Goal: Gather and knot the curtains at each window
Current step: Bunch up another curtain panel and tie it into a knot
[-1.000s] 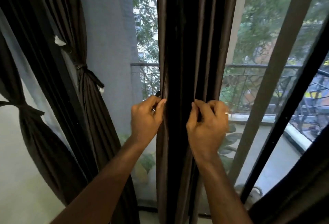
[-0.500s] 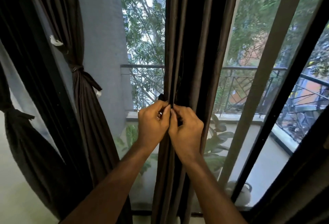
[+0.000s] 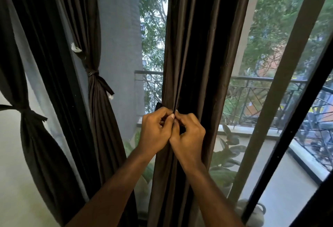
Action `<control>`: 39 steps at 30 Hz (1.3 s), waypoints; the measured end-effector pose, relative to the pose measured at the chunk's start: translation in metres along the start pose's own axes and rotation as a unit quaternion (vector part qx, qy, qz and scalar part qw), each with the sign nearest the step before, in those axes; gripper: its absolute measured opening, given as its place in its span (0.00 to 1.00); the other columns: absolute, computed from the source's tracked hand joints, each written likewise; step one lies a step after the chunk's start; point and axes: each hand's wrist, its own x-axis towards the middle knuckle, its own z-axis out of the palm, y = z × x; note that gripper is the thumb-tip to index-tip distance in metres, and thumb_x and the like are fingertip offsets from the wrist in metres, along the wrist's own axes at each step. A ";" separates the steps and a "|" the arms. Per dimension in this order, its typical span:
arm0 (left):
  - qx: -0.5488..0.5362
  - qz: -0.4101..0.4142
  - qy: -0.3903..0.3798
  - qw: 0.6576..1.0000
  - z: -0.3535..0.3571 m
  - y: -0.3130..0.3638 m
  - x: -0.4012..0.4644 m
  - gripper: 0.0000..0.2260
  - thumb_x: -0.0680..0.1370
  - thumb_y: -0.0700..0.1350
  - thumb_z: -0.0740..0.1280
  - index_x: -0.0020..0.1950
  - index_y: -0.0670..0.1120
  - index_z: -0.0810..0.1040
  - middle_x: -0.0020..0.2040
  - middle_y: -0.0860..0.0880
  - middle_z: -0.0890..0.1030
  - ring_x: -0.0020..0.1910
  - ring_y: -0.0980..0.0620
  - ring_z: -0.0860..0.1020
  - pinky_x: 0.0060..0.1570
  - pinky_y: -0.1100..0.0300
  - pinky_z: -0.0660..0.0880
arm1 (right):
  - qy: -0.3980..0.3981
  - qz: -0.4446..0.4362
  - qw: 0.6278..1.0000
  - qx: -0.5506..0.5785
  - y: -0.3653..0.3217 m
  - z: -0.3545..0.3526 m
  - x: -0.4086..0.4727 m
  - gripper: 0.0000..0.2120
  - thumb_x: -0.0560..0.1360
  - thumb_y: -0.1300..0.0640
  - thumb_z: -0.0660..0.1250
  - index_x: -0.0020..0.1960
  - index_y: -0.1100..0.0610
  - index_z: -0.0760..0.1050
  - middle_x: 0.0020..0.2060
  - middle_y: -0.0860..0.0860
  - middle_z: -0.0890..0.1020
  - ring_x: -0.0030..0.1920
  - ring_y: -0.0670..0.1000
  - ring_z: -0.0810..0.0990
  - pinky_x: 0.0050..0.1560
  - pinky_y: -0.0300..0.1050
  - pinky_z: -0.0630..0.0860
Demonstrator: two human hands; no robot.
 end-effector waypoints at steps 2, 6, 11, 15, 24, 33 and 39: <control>-0.012 -0.011 -0.005 1.000 -0.002 0.005 0.001 0.07 0.79 0.40 0.68 0.43 0.42 0.82 0.34 0.52 0.81 0.34 0.54 0.81 0.33 0.59 0.76 | -0.025 0.009 0.999 0.019 -0.001 0.000 -0.003 0.07 0.77 0.67 0.70 0.52 0.60 0.85 0.40 0.50 0.77 0.39 0.45 0.78 0.38 0.31 0.72; -0.002 -0.045 0.038 0.998 -0.001 0.010 0.009 0.12 0.78 0.48 0.72 0.38 0.42 0.80 0.30 0.52 0.79 0.29 0.53 0.79 0.29 0.56 0.75 | -0.078 -0.011 0.996 0.030 -0.001 -0.002 -0.004 0.10 0.76 0.71 0.68 0.51 0.62 0.85 0.44 0.50 0.76 0.44 0.42 0.77 0.45 0.28 0.72; 0.051 -0.019 0.057 0.997 -0.007 0.000 0.004 0.11 0.80 0.45 0.70 0.39 0.42 0.79 0.29 0.51 0.77 0.28 0.53 0.76 0.28 0.55 0.72 | -0.025 -0.059 0.997 -0.050 -0.005 -0.027 -0.003 0.12 0.72 0.70 0.68 0.51 0.61 0.85 0.47 0.51 0.80 0.48 0.50 0.79 0.53 0.36 0.74; 0.080 -0.011 0.069 0.994 -0.012 -0.007 0.010 0.11 0.80 0.42 0.71 0.38 0.44 0.77 0.29 0.53 0.76 0.28 0.56 0.75 0.30 0.64 0.69 | 0.080 0.000 0.992 -0.096 -0.006 -0.046 0.013 0.12 0.75 0.62 0.73 0.57 0.60 0.76 0.54 0.54 0.74 0.55 0.54 0.75 0.53 0.48 0.75; 0.088 0.003 0.060 0.994 -0.007 -0.004 0.007 0.11 0.80 0.42 0.70 0.38 0.41 0.77 0.28 0.50 0.75 0.26 0.53 0.73 0.27 0.58 0.69 | 0.041 -0.054 0.994 -0.080 0.014 -0.033 0.015 0.04 0.78 0.66 0.70 0.52 0.63 0.82 0.43 0.55 0.82 0.44 0.56 0.81 0.48 0.49 0.77; 0.070 0.010 0.039 0.997 -0.003 -0.004 0.006 0.12 0.80 0.45 0.69 0.39 0.41 0.79 0.30 0.48 0.77 0.28 0.51 0.75 0.29 0.52 0.71 | 0.013 -0.030 0.999 -0.044 0.015 -0.017 0.013 0.03 0.77 0.67 0.71 0.48 0.61 0.81 0.42 0.52 0.81 0.40 0.50 0.80 0.42 0.40 0.75; 0.031 -0.004 0.016 0.999 0.001 -0.005 0.007 0.12 0.81 0.46 0.67 0.41 0.41 0.80 0.32 0.47 0.80 0.31 0.48 0.79 0.31 0.47 0.74 | -0.011 -0.019 1.000 -0.013 0.005 -0.001 0.010 0.03 0.77 0.67 0.69 0.48 0.60 0.81 0.41 0.51 0.80 0.39 0.46 0.78 0.41 0.34 0.73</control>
